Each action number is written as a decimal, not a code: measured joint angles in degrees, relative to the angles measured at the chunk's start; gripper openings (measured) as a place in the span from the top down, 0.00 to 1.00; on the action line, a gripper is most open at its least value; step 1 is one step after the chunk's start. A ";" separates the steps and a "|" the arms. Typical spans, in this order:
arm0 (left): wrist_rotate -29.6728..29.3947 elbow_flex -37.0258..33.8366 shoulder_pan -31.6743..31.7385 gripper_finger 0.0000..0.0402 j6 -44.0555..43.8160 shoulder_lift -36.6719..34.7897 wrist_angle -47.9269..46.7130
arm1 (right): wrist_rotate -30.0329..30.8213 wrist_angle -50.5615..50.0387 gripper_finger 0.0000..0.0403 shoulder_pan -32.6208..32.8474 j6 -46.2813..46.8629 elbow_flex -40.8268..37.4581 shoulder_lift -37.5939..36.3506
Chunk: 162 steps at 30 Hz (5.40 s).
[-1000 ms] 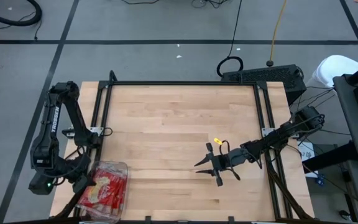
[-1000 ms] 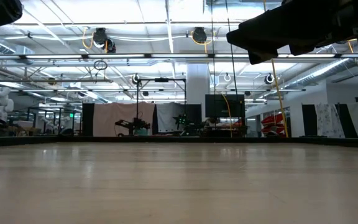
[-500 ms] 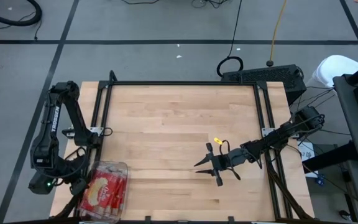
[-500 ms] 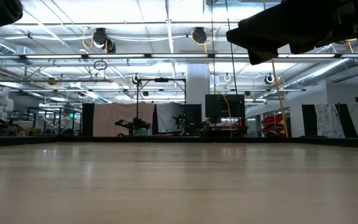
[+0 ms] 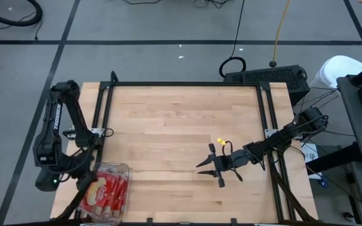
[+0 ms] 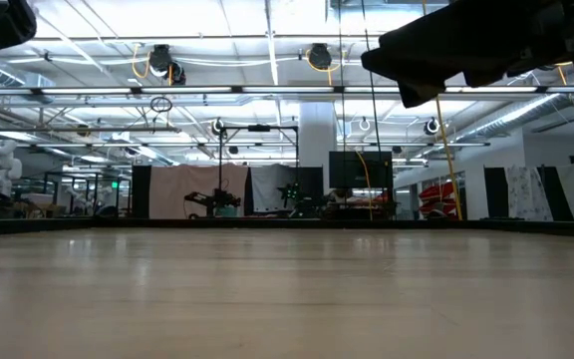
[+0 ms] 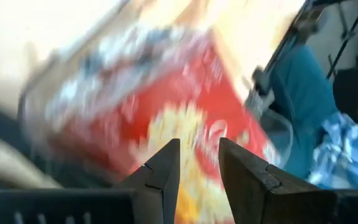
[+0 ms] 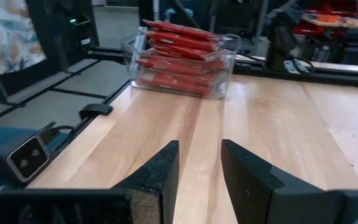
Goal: Sort popcorn bags into baskets
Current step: Return to Home Position
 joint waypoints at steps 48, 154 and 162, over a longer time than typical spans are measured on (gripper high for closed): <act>26.39 -24.07 77.76 0.99 129.52 7.48 91.15 | 6.23 -33.00 1.00 -2.65 -6.87 -14.93 -49.50; 22.34 -48.76 82.98 0.99 134.66 -54.18 65.05 | -8.12 -45.03 1.00 -14.99 -14.27 -30.36 -87.52; 27.72 -48.76 87.86 0.99 134.57 -54.18 64.26 | -8.12 -44.59 1.00 -14.99 -14.27 -30.38 -87.52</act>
